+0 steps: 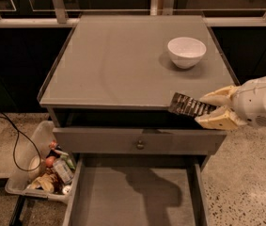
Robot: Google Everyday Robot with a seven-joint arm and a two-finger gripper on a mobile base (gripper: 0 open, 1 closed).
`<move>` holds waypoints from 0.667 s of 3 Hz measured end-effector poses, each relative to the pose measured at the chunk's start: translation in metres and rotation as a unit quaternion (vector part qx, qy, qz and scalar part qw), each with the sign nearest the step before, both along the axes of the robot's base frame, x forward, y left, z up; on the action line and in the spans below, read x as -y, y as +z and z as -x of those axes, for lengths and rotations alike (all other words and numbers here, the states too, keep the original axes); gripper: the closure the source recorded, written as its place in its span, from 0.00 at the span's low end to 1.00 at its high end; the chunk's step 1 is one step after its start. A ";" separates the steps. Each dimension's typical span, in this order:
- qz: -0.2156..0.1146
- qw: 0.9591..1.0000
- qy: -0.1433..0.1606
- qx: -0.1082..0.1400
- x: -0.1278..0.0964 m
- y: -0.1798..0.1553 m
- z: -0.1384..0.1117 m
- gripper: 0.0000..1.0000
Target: Place rxbar chocolate into middle drawer
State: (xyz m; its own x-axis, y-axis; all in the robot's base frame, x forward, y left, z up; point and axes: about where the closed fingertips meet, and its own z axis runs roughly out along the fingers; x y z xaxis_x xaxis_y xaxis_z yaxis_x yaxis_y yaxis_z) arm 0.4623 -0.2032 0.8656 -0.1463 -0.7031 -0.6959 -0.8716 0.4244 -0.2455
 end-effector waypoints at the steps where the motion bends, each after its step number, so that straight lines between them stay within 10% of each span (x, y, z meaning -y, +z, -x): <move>1: 0.005 0.999 -0.010 -0.030 -0.001 -0.039 0.003 1.00; 2: 0.005 0.997 -0.032 -0.068 0.004 -0.088 0.022 1.00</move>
Offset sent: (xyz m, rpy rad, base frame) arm -0.0534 -0.0146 -0.1636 -0.0057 0.2548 -0.1344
